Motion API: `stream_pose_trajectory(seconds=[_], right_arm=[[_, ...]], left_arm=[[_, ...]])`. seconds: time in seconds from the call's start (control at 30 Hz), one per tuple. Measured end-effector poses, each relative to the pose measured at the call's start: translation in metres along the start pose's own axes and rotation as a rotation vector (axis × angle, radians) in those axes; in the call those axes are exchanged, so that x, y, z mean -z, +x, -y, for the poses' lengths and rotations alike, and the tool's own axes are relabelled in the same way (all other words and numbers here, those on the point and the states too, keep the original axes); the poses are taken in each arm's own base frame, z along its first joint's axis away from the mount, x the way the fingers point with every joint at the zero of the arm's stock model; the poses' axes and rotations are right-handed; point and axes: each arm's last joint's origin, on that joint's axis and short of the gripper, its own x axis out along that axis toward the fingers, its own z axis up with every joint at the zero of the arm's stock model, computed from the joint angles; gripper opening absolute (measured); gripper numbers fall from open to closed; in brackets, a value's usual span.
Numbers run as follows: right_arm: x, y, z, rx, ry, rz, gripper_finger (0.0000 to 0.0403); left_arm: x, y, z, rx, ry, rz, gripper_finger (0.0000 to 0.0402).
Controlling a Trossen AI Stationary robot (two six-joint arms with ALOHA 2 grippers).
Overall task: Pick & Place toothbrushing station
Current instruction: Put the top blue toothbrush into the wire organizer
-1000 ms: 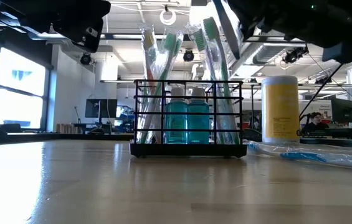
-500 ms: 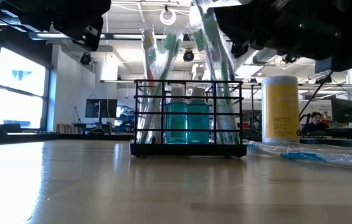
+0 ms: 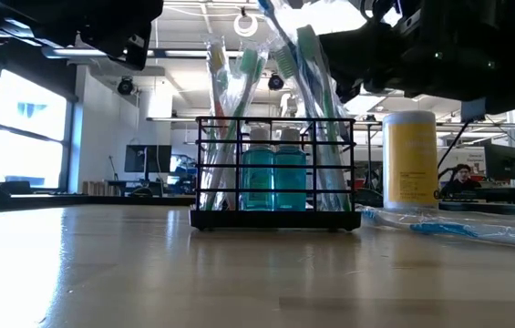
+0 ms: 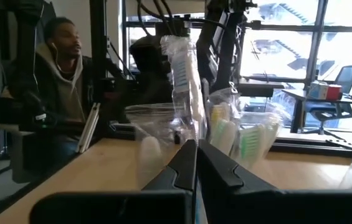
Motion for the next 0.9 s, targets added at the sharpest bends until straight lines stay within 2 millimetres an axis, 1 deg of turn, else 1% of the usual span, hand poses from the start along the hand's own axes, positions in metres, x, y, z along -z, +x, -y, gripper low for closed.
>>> stream_pose_trajectory(seconds=[0.17,0.3,0.43,0.57,0.7,0.8,0.9], right_arm=[[0.0,0.0,-0.001,-0.004,0.001,0.001,0.0003],[0.0,0.0,-0.001,-0.019,0.002,0.004,0.0003],[-0.002,0.0,-0.002,-0.036,0.0,0.01,0.0003],[-0.002,0.0,-0.001,-0.036,0.0,0.01,0.0003],[-0.002,0.0,-0.001,-0.036,0.0,0.01,0.0003],[-0.002,0.0,-0.001,-0.037,-0.002,0.011,0.0003],[-0.002,0.0,-0.001,-0.037,-0.003,0.011,0.0003]], left_arm=[[-0.002,0.0,0.0,-0.001,0.033,0.017,0.0129],[-0.008,0.0,-0.001,-0.02,0.084,0.086,0.0129],[-0.022,-0.001,-0.002,-0.075,0.149,0.204,0.0129],[-0.043,0.007,-0.002,-0.132,0.239,0.252,0.0129],[-0.061,0.019,-0.002,-0.162,0.287,0.221,0.0129],[-0.069,0.027,-0.009,-0.209,0.285,0.158,0.0129],[-0.071,0.031,-0.021,-0.246,0.256,0.114,0.0129]])
